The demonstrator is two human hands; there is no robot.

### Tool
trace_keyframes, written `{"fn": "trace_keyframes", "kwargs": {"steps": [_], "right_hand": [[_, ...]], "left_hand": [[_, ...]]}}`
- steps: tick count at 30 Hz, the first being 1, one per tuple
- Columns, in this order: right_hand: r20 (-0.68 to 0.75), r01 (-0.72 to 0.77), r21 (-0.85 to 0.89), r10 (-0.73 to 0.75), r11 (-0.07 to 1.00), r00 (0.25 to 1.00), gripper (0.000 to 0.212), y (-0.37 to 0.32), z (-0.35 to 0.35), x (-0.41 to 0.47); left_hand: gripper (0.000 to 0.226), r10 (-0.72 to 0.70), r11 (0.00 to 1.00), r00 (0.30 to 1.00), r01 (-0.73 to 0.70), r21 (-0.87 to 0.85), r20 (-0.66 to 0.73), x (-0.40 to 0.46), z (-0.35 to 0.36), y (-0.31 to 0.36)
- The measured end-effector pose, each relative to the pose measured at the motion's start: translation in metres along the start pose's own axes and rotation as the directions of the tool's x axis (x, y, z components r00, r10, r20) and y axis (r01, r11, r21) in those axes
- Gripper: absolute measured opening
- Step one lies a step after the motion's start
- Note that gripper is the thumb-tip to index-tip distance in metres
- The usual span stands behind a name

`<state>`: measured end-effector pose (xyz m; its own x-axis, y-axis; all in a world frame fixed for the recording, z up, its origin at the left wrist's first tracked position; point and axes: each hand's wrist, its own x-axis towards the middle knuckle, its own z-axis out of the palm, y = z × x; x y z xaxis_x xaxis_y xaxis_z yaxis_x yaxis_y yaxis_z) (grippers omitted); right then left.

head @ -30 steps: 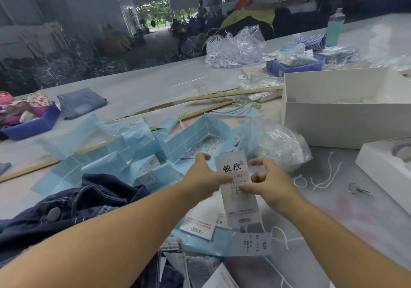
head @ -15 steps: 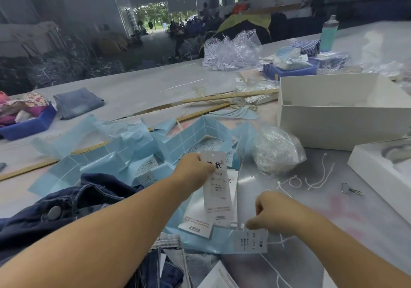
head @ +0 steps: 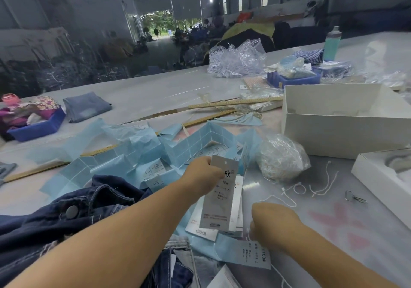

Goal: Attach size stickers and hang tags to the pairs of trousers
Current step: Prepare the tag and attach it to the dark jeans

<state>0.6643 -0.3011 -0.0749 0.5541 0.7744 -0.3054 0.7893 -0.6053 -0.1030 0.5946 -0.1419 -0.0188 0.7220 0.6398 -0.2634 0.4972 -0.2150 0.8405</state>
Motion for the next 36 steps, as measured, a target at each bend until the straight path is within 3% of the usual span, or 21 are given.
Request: {"fn": "trace_keyframes", "kwargs": {"steps": [2, 4, 6, 8, 12, 14, 19, 22, 24, 30, 34, 36], "right_hand": [[-0.084, 0.051, 0.116, -0.041, 0.992, 0.996, 0.026, 0.007, -0.009, 0.000], [-0.252, 0.104, 0.406, 0.002, 0.908, 0.968, 0.027, 0.013, -0.022, -0.003], [-0.366, 0.220, 0.671, 0.058, 0.708, 0.929, 0.023, 0.017, -0.036, -0.010], [-0.405, 0.351, 0.825, 0.029, 0.443, 0.914, 0.017, 0.018, -0.050, -0.019], [-0.544, 0.545, 0.837, -0.032, 0.047, 0.839, 0.021, 0.010, -0.078, -0.041], [-0.585, 0.583, 0.811, -0.071, -0.057, 0.808, 0.026, 0.001, -0.093, -0.053], [-0.687, 0.692, 0.722, -0.118, 0.002, 0.717, 0.009, -0.027, -0.122, -0.083], [-0.730, 0.738, 0.672, -0.117, 0.053, 0.673, 0.036, -0.043, -0.133, -0.100], [-0.738, 0.747, 0.662, -0.121, 0.066, 0.664, 0.039, -0.055, -0.137, -0.112], [-0.774, 0.772, 0.610, -0.074, 0.179, 0.629, 0.016, -0.085, -0.143, -0.139], [-0.754, 0.745, 0.636, -0.044, 0.200, 0.656, 0.014, -0.092, -0.138, -0.147], [-0.686, 0.678, 0.712, -0.027, 0.181, 0.727, 0.020, -0.089, -0.136, -0.143]], "left_hand": [[0.015, 0.021, 1.000, 0.999, -0.022, -0.009, -0.030, -0.001, -0.002, 0.003], [0.014, 0.038, 0.999, 0.996, -0.039, -0.010, -0.078, -0.003, -0.004, 0.006], [0.019, 0.068, 0.998, 0.991, -0.070, -0.009, -0.115, -0.009, -0.007, 0.012], [0.026, 0.146, 0.989, 0.983, -0.143, 0.032, -0.114, -0.018, -0.010, 0.021], [0.019, 0.347, 0.936, 0.937, -0.344, 0.079, -0.040, -0.048, -0.020, 0.047], [0.016, 0.418, 0.907, 0.908, -0.415, 0.069, -0.037, -0.066, -0.026, 0.059], [0.018, 0.539, 0.839, 0.838, -0.543, -0.028, -0.084, -0.113, -0.045, 0.077], [0.017, 0.557, 0.821, 0.817, -0.569, -0.047, -0.145, -0.144, -0.063, 0.078], [0.017, 0.545, 0.824, 0.820, -0.563, -0.069, -0.177, -0.163, -0.072, 0.076], [0.025, 0.512, 0.819, 0.809, -0.561, -0.120, -0.289, -0.201, -0.092, 0.061], [0.016, 0.463, 0.834, 0.853, -0.511, -0.208, -0.242, -0.206, -0.098, 0.056], [0.017, 0.432, 0.842, 0.876, -0.477, -0.251, -0.217, -0.202, -0.098, 0.056]]}}
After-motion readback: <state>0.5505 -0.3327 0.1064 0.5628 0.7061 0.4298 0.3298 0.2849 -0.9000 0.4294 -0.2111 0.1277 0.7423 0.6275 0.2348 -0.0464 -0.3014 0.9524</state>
